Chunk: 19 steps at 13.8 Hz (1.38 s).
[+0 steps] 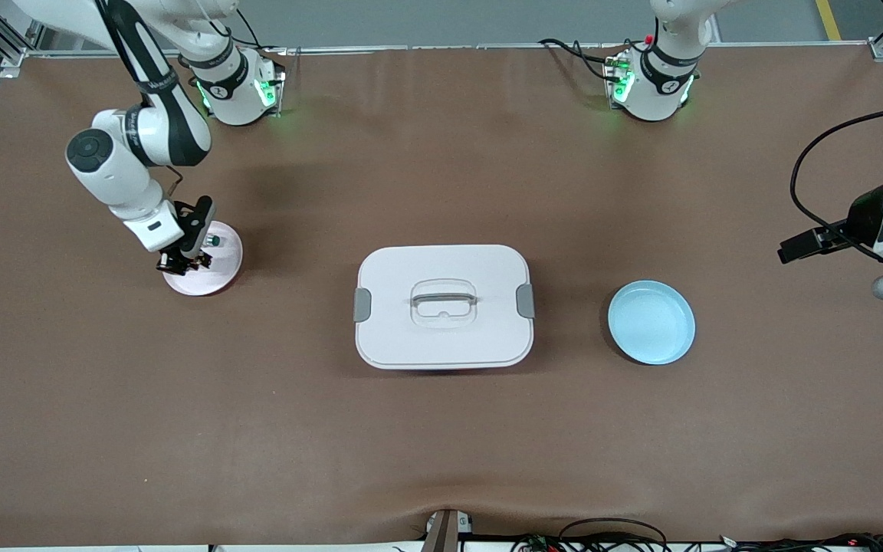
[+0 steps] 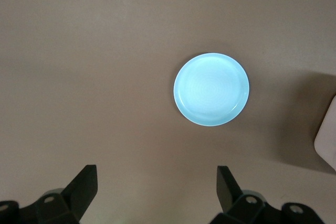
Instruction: Transfer orange switch to right arm and place
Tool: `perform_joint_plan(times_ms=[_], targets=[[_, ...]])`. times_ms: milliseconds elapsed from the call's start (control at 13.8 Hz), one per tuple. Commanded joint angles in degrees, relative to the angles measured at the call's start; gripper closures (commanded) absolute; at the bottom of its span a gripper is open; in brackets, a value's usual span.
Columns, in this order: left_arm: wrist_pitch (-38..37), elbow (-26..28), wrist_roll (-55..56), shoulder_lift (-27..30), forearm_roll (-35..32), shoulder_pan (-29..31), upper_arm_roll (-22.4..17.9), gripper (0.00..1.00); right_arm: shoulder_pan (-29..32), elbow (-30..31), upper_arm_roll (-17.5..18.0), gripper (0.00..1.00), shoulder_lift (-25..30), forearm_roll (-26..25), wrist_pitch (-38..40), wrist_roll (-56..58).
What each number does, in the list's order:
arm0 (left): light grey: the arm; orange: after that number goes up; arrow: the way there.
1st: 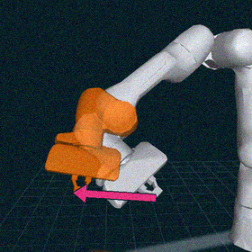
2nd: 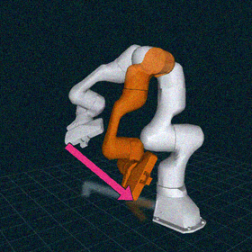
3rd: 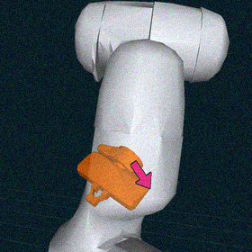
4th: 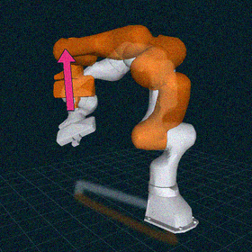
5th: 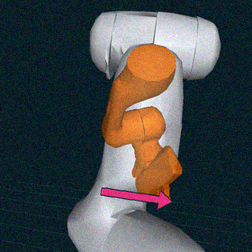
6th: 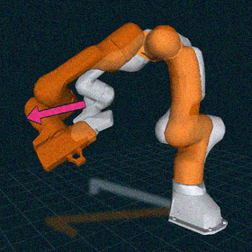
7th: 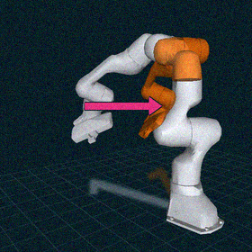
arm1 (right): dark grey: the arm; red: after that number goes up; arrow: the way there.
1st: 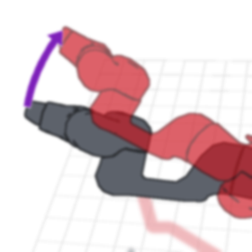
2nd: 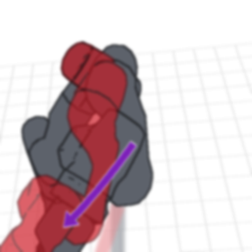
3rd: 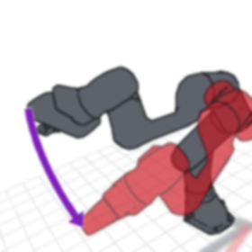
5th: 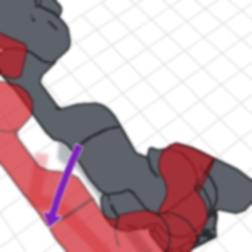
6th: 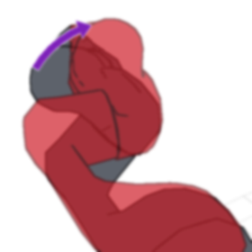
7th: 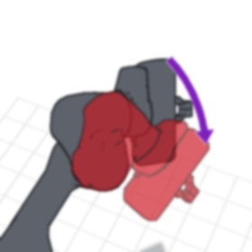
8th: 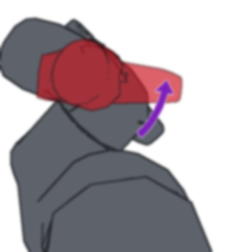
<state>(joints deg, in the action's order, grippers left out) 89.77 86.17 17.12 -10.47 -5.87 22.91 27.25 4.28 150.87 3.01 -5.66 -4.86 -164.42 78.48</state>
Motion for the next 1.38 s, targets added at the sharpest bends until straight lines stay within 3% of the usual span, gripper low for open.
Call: perform_joint_plan(times_ms=[0, 217, 580, 1014, 1232, 1304], targets=[[1.11, 2.6, -1.21, 2.91, 0.95, -4.24, -4.89, 0.0, 1.44, 2.32, 0.68, 1.0, -3.73, -1.2, -7.21, 0.8], [1.11, 2.6, -1.48, 3.78, 2.26, -14.62, -16.06, 0.0, 1.44, 2.24, 0.59, 1.0, -5.85, -1.29, -9.6, 0.88], [1.37, 5.66, -4.47, 6.76, 2.79, -23.67, -25.46, 0.0, 1.44, 1.89, 0.24, 1.0, -6.2, -1.38, -9.69, 1.06], [3.66, 11.11, -7.45, 13.18, 3.49, -24.4, -26.63, 0.0, 1.87, 1.36, 0.06, 1.0, -7.43, -1.99, -10.04, 1.24], [2.96, 11.3, -8.6, 15.38, 3.49, -24.4, -26.55, 0.0, 2.22, 1.18, -0.37, 1.0, -7.78, -2.08, -10.39, 1.15], [2.87, 11.12, -8.77, 15.74, 3.49, -24.4, -26.55, 0.0, 2.75, 0.66, -0.55, 0.01, -8.13, -2.08, -10.39, 1.06]])
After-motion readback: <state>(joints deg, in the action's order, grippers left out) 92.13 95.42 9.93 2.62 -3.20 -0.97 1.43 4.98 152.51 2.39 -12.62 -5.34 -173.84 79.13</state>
